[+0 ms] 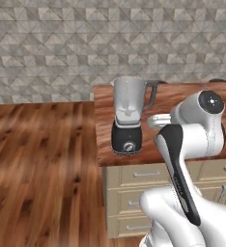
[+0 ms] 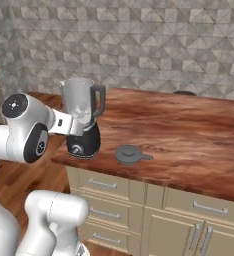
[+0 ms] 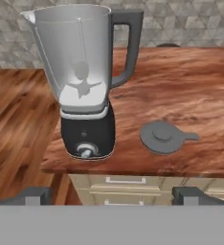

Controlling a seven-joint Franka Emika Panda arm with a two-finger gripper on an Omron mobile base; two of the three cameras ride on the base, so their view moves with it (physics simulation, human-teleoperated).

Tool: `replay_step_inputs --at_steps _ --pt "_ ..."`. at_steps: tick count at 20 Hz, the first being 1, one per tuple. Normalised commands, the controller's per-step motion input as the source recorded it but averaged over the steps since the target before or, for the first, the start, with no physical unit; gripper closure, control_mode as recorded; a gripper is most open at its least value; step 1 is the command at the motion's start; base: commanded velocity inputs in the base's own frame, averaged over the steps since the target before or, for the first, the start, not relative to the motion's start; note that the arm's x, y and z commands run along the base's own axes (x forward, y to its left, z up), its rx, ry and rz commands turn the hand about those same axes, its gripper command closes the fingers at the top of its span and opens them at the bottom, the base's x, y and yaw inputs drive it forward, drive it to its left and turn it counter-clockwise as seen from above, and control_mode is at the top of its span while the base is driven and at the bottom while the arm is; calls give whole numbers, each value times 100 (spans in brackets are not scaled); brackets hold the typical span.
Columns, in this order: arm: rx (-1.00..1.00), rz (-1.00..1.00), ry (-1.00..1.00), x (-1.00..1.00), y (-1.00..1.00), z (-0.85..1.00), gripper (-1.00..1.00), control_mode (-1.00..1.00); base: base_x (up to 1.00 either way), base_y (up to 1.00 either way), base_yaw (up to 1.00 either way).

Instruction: Grab the garlic and lemon from the fridge, place them in the blender, close the lid, and turn on the blender to create a marinade.

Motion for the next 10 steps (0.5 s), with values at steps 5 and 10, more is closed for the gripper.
replay_step_inputs --at_steps 5,10 --pt "0 0 0 0 0 0 -100 100 -97 -74 -26" --pt "0 0 0 0 0 0 -100 100 -27 -83 -46"
